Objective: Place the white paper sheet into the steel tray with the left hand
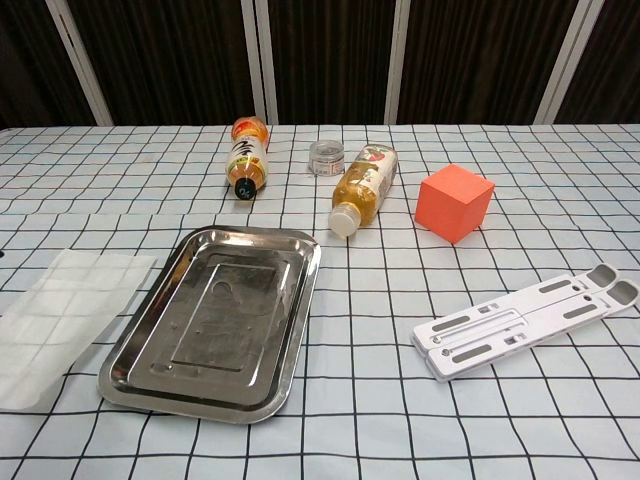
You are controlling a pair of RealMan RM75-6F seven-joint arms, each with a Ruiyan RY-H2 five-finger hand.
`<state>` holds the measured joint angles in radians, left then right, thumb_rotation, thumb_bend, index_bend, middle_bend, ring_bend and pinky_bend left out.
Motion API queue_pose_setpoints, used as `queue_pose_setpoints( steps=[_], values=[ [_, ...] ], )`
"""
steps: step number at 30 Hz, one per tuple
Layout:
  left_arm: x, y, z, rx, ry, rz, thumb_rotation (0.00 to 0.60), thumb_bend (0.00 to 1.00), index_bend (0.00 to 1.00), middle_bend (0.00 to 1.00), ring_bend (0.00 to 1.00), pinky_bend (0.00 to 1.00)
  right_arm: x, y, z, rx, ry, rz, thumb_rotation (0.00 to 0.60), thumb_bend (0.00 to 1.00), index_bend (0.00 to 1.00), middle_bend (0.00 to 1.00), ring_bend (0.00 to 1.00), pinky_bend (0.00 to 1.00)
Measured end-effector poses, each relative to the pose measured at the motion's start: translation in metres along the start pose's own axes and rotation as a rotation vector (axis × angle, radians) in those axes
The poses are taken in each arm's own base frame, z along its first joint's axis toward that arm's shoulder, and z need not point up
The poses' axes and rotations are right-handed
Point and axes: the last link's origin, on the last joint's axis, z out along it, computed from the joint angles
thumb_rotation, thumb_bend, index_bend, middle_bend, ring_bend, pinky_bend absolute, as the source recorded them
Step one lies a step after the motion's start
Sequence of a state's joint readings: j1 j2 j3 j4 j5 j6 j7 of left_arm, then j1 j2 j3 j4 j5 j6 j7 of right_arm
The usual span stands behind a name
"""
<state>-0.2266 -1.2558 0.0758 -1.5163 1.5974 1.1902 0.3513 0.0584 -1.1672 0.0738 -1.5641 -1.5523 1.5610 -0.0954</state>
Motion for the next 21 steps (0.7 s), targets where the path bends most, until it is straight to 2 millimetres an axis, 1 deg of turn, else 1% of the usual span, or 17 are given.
queue_pose_setpoints(
  steps=[14,21],
  values=[
    [-0.013,0.01,0.013,-0.012,0.004,0.02,0.6,0.15,0.43,0.0,0.0,0.0,0.001,0.0,0.0,0.001,0.006,0.012,0.6,0.33,0.0,0.0,0.0,0.0],
    [-0.018,0.01,0.017,-0.012,-0.012,0.032,0.6,0.15,0.44,0.0,0.0,0.0,0.001,0.0,-0.001,0.001,0.011,0.016,0.6,0.33,0.0,0.0,0.0,0.0]
  ],
)
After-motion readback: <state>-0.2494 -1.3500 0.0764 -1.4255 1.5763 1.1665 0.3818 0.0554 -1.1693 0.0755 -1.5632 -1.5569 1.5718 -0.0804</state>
